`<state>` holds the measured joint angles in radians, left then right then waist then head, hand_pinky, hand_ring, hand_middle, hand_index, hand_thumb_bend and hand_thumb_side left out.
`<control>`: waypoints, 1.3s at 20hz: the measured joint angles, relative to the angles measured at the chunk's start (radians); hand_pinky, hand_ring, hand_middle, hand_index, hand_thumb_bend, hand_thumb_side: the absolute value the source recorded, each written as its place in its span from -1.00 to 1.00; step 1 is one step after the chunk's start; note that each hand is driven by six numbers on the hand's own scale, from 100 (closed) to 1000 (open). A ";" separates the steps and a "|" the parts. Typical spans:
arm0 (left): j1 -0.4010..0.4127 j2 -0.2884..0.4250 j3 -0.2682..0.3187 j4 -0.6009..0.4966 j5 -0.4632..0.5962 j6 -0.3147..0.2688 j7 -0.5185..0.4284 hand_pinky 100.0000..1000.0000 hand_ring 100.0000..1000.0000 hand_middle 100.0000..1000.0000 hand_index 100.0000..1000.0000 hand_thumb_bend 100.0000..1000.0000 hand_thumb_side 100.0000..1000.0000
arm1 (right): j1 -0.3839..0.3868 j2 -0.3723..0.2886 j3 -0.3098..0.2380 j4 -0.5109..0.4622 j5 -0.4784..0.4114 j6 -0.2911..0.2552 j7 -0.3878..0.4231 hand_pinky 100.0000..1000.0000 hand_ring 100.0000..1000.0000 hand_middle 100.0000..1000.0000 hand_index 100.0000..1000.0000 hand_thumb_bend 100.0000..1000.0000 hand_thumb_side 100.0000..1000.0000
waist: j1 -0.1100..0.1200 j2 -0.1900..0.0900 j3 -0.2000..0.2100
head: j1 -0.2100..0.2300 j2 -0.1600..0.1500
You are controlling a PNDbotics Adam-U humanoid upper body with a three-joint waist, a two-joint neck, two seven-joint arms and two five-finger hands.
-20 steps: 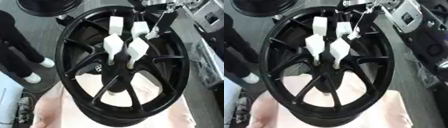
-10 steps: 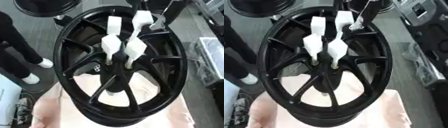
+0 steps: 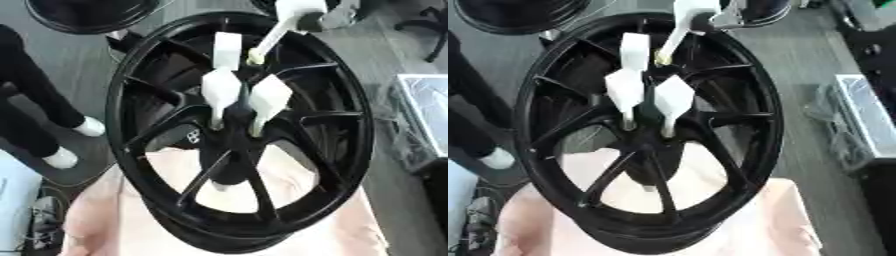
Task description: Pull the pin out of the wheel hub.
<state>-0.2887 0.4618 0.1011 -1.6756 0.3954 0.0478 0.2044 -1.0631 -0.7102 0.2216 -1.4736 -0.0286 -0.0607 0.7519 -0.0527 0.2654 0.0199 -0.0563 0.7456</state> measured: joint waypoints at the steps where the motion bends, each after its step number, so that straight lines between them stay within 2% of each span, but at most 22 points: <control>1: 0.001 0.000 0.001 0.000 0.000 -0.001 0.002 0.36 0.64 0.45 0.54 -1.00 0.34 | 0.015 -0.021 -0.024 -0.003 -0.016 0.012 -0.013 0.38 -0.31 -0.65 -0.08 -0.56 -1.00 | 0.000 0.000 -0.002 | 0.004 0.000; 6: 0.011 0.003 0.017 0.000 0.000 -0.009 0.018 0.36 0.64 0.46 0.54 -1.00 0.34 | 0.144 -0.154 -0.166 -0.016 -0.099 0.054 -0.097 0.39 -0.30 -0.64 -0.07 -0.55 -1.00 | 0.003 0.009 -0.043 | 0.039 -0.001; 10: 0.015 0.005 0.036 -0.002 0.000 -0.018 0.035 0.36 0.64 0.46 0.54 -1.00 0.33 | 0.250 -0.257 -0.274 0.013 -0.119 0.070 -0.164 0.42 -0.28 -0.58 -0.03 -0.60 -1.00 | 0.022 0.027 -0.074 | 0.065 -0.012; 11: 0.015 0.005 0.039 -0.004 0.000 -0.020 0.039 0.36 0.64 0.46 0.54 -1.00 0.33 | 0.277 -0.284 -0.302 0.030 -0.121 0.071 -0.180 0.44 -0.24 -0.53 0.03 -0.60 -1.00 | 0.028 0.030 -0.079 | 0.070 -0.016; 14: 0.016 0.005 0.050 -0.008 0.000 -0.026 0.049 0.36 0.64 0.46 0.54 -1.00 0.33 | 0.355 -0.344 -0.377 0.090 -0.125 0.061 -0.227 0.48 -0.11 -0.30 0.24 -0.43 -1.00 | 0.041 0.038 -0.090 | 0.083 -0.028; 15: 0.016 0.005 0.051 -0.009 0.000 -0.027 0.051 0.36 0.64 0.46 0.54 -1.00 0.33 | 0.380 -0.351 -0.397 0.107 -0.122 0.053 -0.240 0.55 0.09 -0.03 0.49 -0.25 -1.00 | 0.043 0.039 -0.092 | 0.086 -0.032; 16: 0.016 0.005 0.053 -0.010 0.000 -0.028 0.053 0.36 0.64 0.46 0.54 -1.00 0.33 | 0.406 -0.352 -0.417 0.123 -0.116 0.041 -0.253 0.58 0.17 0.06 0.56 -0.26 -1.00 | 0.044 0.039 -0.094 | 0.087 -0.036; 17: 0.016 0.005 0.054 -0.011 0.000 -0.028 0.055 0.36 0.64 0.45 0.54 -1.00 0.32 | 0.432 -0.351 -0.434 0.137 -0.106 0.028 -0.265 0.80 0.57 0.54 0.79 -0.34 -1.00 | 0.044 0.039 -0.094 | 0.089 -0.037; 18: 0.016 0.005 0.056 -0.013 0.000 -0.028 0.056 0.36 0.64 0.45 0.54 -1.00 0.32 | 0.457 -0.349 -0.452 0.150 -0.095 0.015 -0.279 0.84 0.65 0.67 0.84 -0.45 -1.00 | 0.045 0.039 -0.094 | 0.089 -0.040; 21: 0.015 0.005 0.056 -0.013 0.000 -0.028 0.059 0.36 0.64 0.45 0.54 -1.00 0.33 | 0.537 -0.330 -0.507 0.181 -0.051 -0.021 -0.323 0.90 0.77 0.88 0.90 -0.41 -1.00 | 0.046 0.039 -0.092 | 0.088 -0.048; 26: 0.013 0.005 0.053 -0.013 0.000 -0.025 0.056 0.36 0.64 0.45 0.54 -1.00 0.33 | 0.676 -0.286 -0.579 0.165 0.017 -0.044 -0.407 0.90 0.75 0.86 0.90 -0.46 -1.00 | 0.044 0.039 -0.071 | 0.074 -0.050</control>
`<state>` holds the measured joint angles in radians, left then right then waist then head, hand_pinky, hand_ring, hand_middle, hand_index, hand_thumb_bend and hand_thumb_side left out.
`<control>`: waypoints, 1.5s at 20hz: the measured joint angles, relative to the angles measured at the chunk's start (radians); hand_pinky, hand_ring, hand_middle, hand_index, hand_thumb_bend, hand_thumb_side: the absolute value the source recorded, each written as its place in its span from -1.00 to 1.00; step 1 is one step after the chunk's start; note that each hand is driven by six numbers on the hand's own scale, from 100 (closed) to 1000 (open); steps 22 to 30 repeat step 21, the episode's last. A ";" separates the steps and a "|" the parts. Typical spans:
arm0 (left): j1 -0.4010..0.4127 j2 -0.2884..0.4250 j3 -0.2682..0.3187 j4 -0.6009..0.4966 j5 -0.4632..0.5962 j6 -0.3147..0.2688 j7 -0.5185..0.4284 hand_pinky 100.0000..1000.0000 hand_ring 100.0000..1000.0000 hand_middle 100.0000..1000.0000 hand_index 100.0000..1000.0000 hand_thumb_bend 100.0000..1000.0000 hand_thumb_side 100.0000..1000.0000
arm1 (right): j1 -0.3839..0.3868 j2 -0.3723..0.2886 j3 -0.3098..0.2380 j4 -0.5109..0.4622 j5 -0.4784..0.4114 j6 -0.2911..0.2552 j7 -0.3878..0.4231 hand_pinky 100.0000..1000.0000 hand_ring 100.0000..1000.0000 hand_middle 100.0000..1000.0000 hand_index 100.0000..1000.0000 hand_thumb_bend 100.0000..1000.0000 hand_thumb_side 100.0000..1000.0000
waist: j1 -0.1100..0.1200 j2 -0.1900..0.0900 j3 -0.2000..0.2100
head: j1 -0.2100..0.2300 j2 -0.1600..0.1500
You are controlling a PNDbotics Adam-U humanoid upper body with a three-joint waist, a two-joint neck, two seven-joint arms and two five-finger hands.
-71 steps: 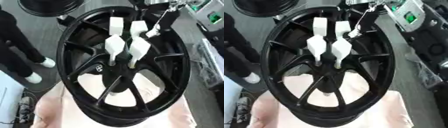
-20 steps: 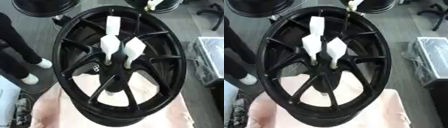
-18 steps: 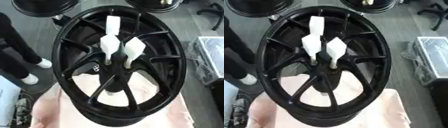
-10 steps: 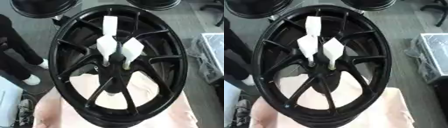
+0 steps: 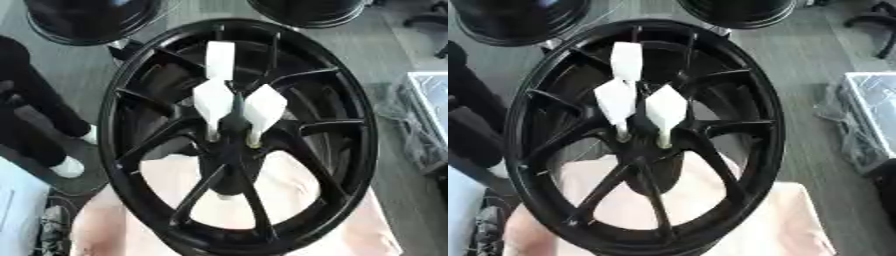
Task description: Pull the pin out of the wheel hub.
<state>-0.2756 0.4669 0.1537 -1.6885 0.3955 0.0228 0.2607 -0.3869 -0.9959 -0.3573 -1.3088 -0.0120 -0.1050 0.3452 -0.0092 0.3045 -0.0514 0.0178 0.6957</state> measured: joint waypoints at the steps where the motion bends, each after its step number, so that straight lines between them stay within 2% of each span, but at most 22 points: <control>1: -0.002 0.000 -0.003 0.000 0.000 0.001 -0.001 0.36 0.64 0.45 0.54 -1.00 0.33 | 0.028 0.007 -0.011 -0.014 0.002 -0.001 -0.018 0.87 0.67 0.76 0.87 -0.21 -1.00 | -0.001 0.000 0.005 | -0.004 0.000; 2: -0.003 0.000 -0.004 0.000 0.000 0.002 -0.002 0.36 0.64 0.45 0.54 -1.00 0.33 | 0.056 0.013 -0.021 -0.030 0.001 -0.001 -0.035 0.86 0.63 0.73 0.85 -0.10 -0.92 | -0.001 0.000 0.010 | -0.008 0.000; 4: -0.007 0.000 -0.010 0.000 0.000 0.005 -0.006 0.36 0.64 0.45 0.54 -1.00 0.33 | 0.109 0.027 -0.046 -0.068 -0.011 -0.001 -0.069 0.85 0.53 0.61 0.78 -0.32 -0.65 | -0.002 -0.001 0.021 | -0.017 0.001; 5: -0.007 0.000 -0.013 0.000 0.001 0.007 -0.008 0.36 0.64 0.45 0.54 -1.00 0.33 | 0.128 0.035 -0.056 -0.090 -0.023 0.000 -0.086 0.84 0.48 0.56 0.74 -0.46 -0.58 | -0.003 -0.002 0.026 | -0.021 0.002; 7: -0.008 -0.001 -0.018 0.000 0.001 0.010 -0.012 0.36 0.64 0.45 0.54 -1.00 0.33 | 0.128 0.054 -0.061 -0.137 -0.052 0.007 -0.120 0.85 0.44 0.53 0.71 -0.59 -0.50 | -0.004 -0.006 0.033 | -0.031 0.006; 10: -0.014 -0.001 -0.024 0.000 0.001 0.011 -0.019 0.36 0.64 0.45 0.54 -1.00 0.33 | 0.076 0.086 -0.040 -0.190 -0.099 0.034 -0.170 0.86 0.44 0.53 0.72 -0.65 -0.50 | -0.004 -0.008 0.044 | -0.042 0.006; 14: -0.017 -0.003 -0.032 0.000 0.001 0.015 -0.025 0.36 0.64 0.45 0.54 -1.00 0.33 | -0.022 0.145 0.031 -0.221 -0.165 0.063 -0.220 0.86 0.39 0.50 0.70 -0.41 -0.62 | -0.004 -0.009 0.059 | -0.049 0.006; 20: -0.024 -0.011 -0.039 0.000 0.002 0.016 -0.032 0.36 0.64 0.45 0.54 -1.00 0.33 | -0.157 0.252 0.087 -0.205 -0.267 0.128 -0.210 0.85 0.34 0.46 0.66 -0.65 -0.55 | 0.000 -0.009 0.068 | -0.051 0.006; 21: -0.025 -0.012 -0.040 0.000 0.002 0.017 -0.033 0.36 0.64 0.45 0.54 -1.00 0.33 | -0.168 0.267 0.088 -0.198 -0.286 0.137 -0.207 0.86 0.34 0.46 0.66 -0.68 -0.54 | 0.000 -0.009 0.071 | -0.051 0.006; 30: -0.025 -0.012 -0.040 0.000 0.002 0.017 -0.033 0.36 0.64 0.45 0.54 -1.00 0.33 | -0.168 0.267 0.088 -0.198 -0.286 0.137 -0.207 0.86 0.34 0.46 0.66 -0.68 -0.54 | 0.000 -0.009 0.071 | -0.051 0.006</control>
